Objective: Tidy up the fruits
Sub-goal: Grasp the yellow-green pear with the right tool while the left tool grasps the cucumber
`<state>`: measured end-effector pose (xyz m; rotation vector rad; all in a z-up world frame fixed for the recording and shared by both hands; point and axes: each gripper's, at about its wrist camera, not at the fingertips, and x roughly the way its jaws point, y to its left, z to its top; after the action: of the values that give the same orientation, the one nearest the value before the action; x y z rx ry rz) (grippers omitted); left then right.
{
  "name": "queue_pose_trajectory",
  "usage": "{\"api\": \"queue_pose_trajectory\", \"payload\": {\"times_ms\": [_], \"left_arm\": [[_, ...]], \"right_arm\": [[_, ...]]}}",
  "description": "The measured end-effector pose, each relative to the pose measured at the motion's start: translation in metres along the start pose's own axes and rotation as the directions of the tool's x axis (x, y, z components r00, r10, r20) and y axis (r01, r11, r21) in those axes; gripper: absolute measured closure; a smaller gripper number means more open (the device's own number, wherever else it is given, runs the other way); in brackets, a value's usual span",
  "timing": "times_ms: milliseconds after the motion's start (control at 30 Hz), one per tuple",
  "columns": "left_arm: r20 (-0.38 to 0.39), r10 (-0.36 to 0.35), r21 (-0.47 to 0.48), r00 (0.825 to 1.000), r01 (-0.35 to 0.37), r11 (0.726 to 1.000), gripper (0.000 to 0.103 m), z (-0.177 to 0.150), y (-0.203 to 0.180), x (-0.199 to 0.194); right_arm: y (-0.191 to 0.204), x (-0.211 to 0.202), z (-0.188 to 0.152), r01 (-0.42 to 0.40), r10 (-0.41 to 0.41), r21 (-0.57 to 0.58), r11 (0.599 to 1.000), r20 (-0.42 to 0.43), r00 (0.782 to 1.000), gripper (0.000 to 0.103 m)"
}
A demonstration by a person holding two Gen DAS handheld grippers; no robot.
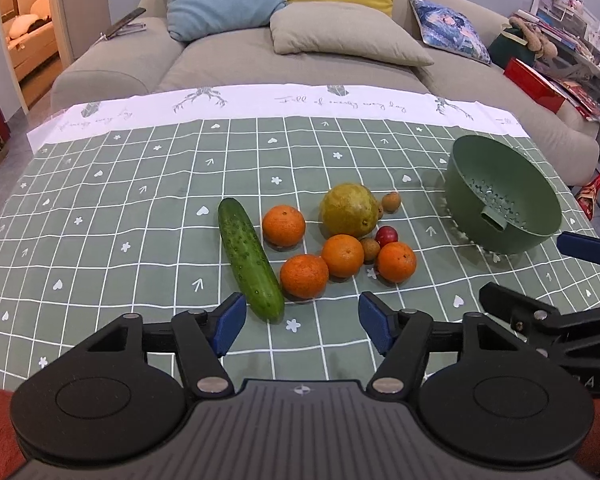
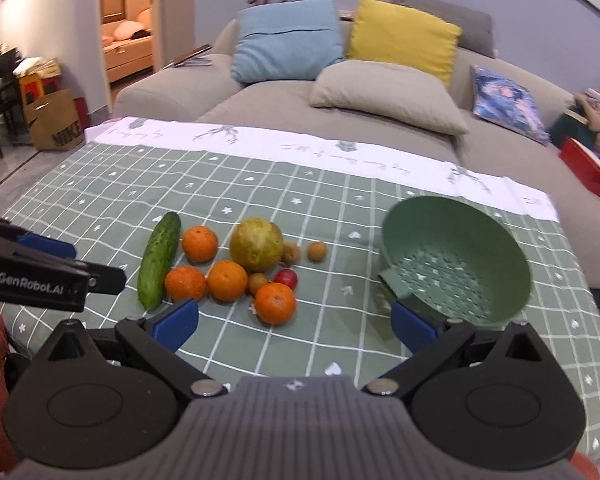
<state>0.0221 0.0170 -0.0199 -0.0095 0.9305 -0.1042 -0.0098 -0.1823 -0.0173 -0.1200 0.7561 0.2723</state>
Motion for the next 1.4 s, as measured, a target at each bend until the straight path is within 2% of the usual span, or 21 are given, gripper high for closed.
{"api": "queue_pose_trajectory", "payload": {"times_ms": [133, 167, 200, 333, 400, 500, 700, 933, 1033, 1233, 1400], "left_arm": [[-0.027, -0.018, -0.020, 0.999, 0.018, 1.000, 0.036, 0.008, 0.008, 0.013], [-0.033, -0.030, -0.037, 0.999, 0.029, 0.999, 0.037, 0.009, 0.012, 0.017], [-0.039, -0.039, -0.051, 0.998, 0.037, 0.998, 0.038, 0.012, 0.015, 0.021], [-0.047, -0.043, -0.106, 0.998, 0.038, 0.994, 0.044, 0.021, 0.026, 0.037], [-0.054, -0.024, -0.132, 0.998, 0.017, 0.991, 0.046, 0.027, 0.031, 0.046], [-0.079, -0.033, -0.172, 0.996, 0.019, 0.985, 0.051, 0.035, 0.041, 0.061], [-0.107, -0.014, -0.216, 0.994, -0.010, 0.976, 0.051, 0.045, 0.054, 0.089], [-0.187, -0.009, -0.248, 0.982, -0.038, 0.968, 0.051, 0.051, 0.063, 0.117], [-0.212, -0.026, -0.256, 0.977, -0.030, 0.966, 0.051, 0.051, 0.064, 0.125], [-0.226, 0.000, -0.239, 0.974, -0.055, 0.969, 0.051, 0.050, 0.064, 0.135], [-0.247, -0.013, -0.262, 0.969, -0.054, 0.963, 0.056, 0.051, 0.069, 0.144]], "right_arm": [[0.002, 0.015, 0.006, -0.048, 0.048, -0.025, 0.999, 0.012, 0.999, 0.006], [0.004, 0.019, 0.008, -0.052, 0.052, -0.037, 0.998, 0.016, 0.998, 0.009], [0.004, 0.024, 0.010, -0.060, 0.061, -0.049, 0.997, 0.019, 0.998, 0.016], [0.006, 0.046, 0.020, -0.098, 0.098, -0.053, 0.994, -0.007, 0.995, 0.022], [0.006, 0.057, 0.025, -0.124, 0.123, -0.043, 0.991, -0.014, 0.992, 0.031], [0.008, 0.079, 0.034, -0.138, 0.137, -0.033, 0.990, -0.033, 0.990, 0.038], [0.009, 0.120, 0.053, -0.164, 0.165, 0.022, 0.986, -0.065, 0.984, 0.038], [0.015, 0.152, 0.059, -0.155, 0.159, 0.038, 0.987, -0.102, 0.982, 0.038], [0.015, 0.163, 0.059, -0.151, 0.155, 0.041, 0.988, -0.120, 0.981, 0.038], [0.018, 0.177, 0.058, -0.145, 0.147, 0.027, 0.989, -0.144, 0.979, 0.040], [0.026, 0.182, 0.056, -0.120, 0.117, -0.013, 0.993, -0.149, 0.982, 0.039]]}}
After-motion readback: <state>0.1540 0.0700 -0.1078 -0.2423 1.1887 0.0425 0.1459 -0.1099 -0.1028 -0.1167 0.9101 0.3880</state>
